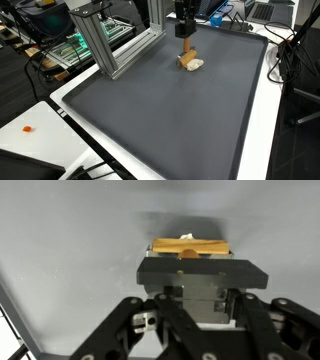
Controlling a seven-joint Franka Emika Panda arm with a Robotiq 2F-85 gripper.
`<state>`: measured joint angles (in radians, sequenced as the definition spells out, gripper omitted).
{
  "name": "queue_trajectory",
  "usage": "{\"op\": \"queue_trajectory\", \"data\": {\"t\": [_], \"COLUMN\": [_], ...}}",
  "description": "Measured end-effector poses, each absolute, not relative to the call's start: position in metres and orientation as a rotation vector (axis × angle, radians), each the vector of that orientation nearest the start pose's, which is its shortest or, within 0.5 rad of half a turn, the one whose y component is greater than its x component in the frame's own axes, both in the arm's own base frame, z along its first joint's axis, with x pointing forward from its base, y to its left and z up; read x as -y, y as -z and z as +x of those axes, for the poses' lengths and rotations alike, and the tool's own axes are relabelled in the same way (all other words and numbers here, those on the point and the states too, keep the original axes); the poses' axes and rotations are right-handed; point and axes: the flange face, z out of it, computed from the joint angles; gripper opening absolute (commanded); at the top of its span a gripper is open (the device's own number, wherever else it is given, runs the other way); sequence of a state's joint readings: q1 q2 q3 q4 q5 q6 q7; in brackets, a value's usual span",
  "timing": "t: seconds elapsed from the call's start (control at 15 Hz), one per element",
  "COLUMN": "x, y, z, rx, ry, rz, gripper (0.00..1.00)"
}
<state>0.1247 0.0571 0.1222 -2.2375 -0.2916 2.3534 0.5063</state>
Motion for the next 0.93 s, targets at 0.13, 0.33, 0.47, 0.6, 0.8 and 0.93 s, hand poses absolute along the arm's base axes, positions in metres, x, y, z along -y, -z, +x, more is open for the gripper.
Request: {"op": "queue_trajectory", "data": {"t": [0.13, 0.33, 0.47, 0.6, 0.8, 0.93], "x": [-0.1268, -0.1261, -0.1255, -0.1262, -0.1289, -0.13], "y": [-0.3475, -0.3483, -0.3486, -0.3501, -0.3523, -0.3513], "z": [0.5194, 0.5212, 0.5221, 0.5238, 0.5279, 0.5292], "rx": [-0.095, -0.097, -0.1, -0.098, -0.076, -0.054], "ry": [0.195, 0.227, 0.248, 0.279, 0.355, 0.384], "rz": [-3.307, -3.295, -3.287, -3.277, -3.252, -3.244], "gripper": [0.23, 0.23, 0.23, 0.23, 0.23, 0.23]}}
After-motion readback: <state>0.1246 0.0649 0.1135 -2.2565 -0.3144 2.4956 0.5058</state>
